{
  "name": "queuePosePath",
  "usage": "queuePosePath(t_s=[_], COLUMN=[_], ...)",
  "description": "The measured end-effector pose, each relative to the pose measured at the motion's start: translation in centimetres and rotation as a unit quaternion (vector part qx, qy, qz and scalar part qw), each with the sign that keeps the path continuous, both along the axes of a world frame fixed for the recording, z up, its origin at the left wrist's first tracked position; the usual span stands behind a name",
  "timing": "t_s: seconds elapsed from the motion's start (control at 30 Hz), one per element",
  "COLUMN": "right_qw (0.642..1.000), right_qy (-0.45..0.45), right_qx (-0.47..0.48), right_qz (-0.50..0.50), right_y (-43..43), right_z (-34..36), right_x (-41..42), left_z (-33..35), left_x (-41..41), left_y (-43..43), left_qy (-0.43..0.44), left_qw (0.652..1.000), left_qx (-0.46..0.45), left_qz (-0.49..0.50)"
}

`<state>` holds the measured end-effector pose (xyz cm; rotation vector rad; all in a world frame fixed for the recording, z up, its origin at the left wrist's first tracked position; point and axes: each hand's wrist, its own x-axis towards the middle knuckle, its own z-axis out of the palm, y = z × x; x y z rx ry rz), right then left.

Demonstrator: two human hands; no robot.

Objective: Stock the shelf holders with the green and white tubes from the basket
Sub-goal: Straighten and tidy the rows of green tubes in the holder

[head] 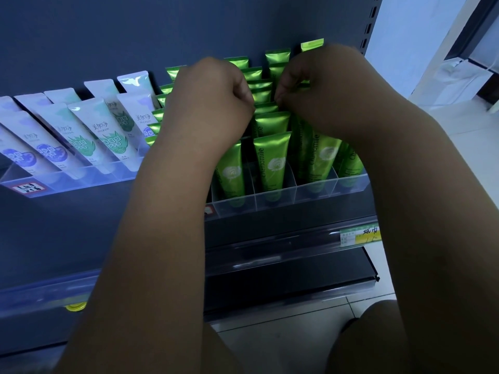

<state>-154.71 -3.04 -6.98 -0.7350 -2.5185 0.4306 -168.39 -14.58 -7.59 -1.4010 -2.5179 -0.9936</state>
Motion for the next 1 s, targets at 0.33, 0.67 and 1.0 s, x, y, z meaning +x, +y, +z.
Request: queuePosePath(t_s=[0.33, 0.67, 1.0], right_qw=[1.000, 1.000, 0.999], right_qy=[-0.004, 0.001, 0.035], right_qx=[0.000, -0.002, 0.002], right_qz=[-0.003, -0.004, -0.018], right_y=[-0.19, -0.22, 0.69], right_z=[0.22, 0.41, 0.55], right_x=[0.13, 0.16, -0.33], left_z=[0.04, -0.32, 0.13], left_x=[0.12, -0.13, -0.76], left_y=[0.01, -0.38, -0.27], left_qy=[-0.007, -0.019, 0.015], left_qw=[1.000, 0.999, 0.999], left_qx=[0.005, 0.038, 0.034], left_qz=[-0.007, -0.022, 0.000])
